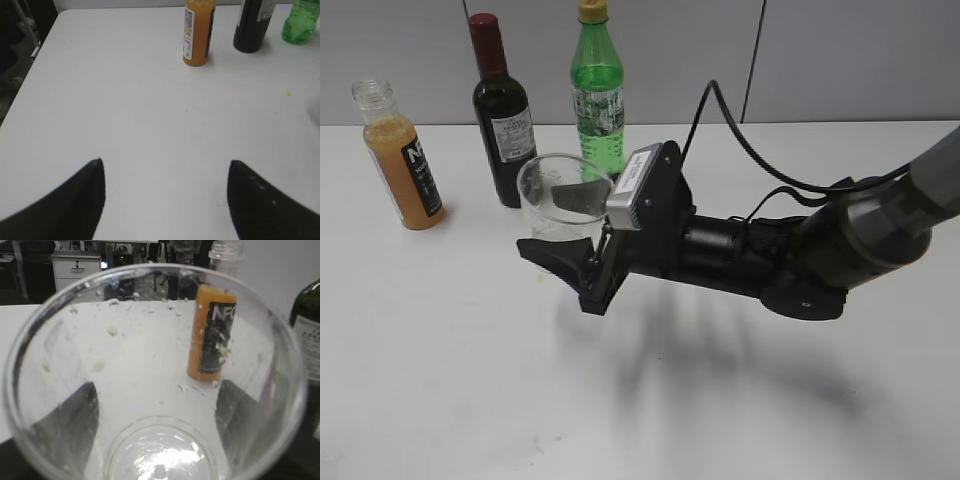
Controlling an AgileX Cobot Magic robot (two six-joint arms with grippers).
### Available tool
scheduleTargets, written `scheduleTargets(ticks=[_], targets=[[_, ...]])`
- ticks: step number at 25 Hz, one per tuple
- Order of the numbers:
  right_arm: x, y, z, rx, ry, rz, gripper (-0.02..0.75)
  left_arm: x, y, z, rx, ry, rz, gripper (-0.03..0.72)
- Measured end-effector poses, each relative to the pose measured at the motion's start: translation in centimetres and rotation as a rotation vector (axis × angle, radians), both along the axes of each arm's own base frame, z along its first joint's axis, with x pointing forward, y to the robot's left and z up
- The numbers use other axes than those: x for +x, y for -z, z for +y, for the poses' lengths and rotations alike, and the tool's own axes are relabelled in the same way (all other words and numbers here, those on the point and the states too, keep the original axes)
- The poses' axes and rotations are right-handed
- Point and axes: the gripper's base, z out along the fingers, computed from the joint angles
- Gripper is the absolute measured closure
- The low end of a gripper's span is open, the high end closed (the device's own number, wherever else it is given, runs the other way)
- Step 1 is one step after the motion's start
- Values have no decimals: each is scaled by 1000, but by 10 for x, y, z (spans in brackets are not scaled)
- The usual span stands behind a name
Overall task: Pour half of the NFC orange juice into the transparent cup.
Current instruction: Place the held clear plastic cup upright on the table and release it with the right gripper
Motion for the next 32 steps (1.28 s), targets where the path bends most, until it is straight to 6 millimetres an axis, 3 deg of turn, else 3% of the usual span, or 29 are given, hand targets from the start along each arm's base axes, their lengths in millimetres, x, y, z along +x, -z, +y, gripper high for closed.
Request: scheduleTargets(ticks=[5, 16, 21, 26, 32], targets=[[4, 18, 14, -40, -43, 37, 188, 0, 0, 0, 0, 0, 0, 104], [14, 59, 19, -190, -43, 85, 188, 0, 0, 0, 1, 0, 0, 104], [16, 62, 19, -227, -37, 88, 179, 0, 0, 0, 1, 0, 0, 104], [17, 64, 18, -263, -23, 106, 81, 0, 0, 0, 1, 0, 0, 104], [20, 40, 8, -379, 39, 106, 72, 0, 0, 0, 1, 0, 0, 104]])
